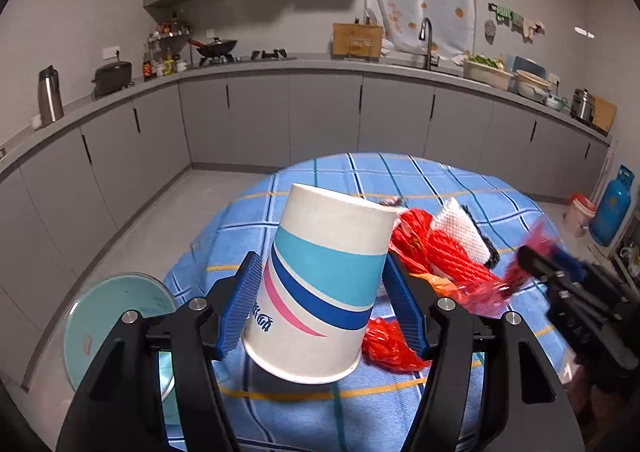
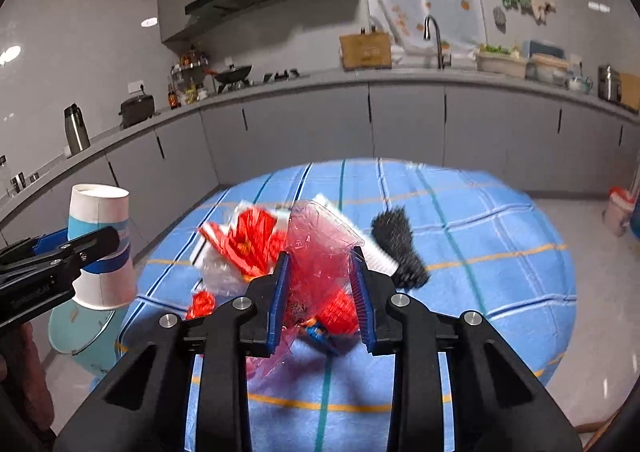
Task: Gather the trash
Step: 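Grasp the pink plastic bag with the right tool while the left tool holds the cup, then carry cup and pink bag over the teal bin and open both tools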
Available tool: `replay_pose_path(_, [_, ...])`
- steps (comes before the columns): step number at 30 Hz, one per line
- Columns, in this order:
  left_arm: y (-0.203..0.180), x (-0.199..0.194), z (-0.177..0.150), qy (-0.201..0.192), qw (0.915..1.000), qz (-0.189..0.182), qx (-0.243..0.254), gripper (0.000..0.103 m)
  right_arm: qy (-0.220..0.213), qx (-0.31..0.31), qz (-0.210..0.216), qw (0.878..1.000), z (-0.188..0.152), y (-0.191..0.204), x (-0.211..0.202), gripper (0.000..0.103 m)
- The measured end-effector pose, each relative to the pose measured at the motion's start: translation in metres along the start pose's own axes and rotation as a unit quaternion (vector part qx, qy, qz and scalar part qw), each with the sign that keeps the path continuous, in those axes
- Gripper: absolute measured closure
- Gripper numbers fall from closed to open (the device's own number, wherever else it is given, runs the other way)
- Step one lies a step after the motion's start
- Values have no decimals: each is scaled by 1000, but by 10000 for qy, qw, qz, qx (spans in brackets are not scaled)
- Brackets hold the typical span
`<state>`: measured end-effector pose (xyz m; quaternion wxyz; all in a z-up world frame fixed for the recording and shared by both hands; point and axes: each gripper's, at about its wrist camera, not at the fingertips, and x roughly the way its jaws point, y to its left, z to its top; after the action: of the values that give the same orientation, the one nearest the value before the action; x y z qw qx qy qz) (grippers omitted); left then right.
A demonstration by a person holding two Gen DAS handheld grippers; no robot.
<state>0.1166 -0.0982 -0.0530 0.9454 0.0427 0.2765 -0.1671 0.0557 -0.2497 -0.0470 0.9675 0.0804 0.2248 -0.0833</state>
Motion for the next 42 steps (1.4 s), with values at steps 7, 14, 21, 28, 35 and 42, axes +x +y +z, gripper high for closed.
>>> replay_pose_path(7, [19,-15,1,-119,9993,321,-121,40,-192,-143,71,9997,13,13,-13,72])
replay_pose_path(14, [58,-24,-3,-107,9969,672,-388,40,-276,-335,355,9984,23,42,-10,72])
replay_pose_path(21, [99,-30,-8,-101,9927,1009,-655,40,-294,-502,647,9962,31,70,-3,72])
replay_pose_path(28, [133,-32,-17,-38,9873,1337,-863,40,-249,-638,975,9929,34,99,6,72])
replay_pose_path(35, [168,-30,-26,73,9799,1656,-1107,40,-110,-803,1384,9871,33,138,22,72])
replay_pose_path(42, [201,-23,-38,225,9711,1971,-1330,40,60,-1022,1815,9781,27,184,40,72])
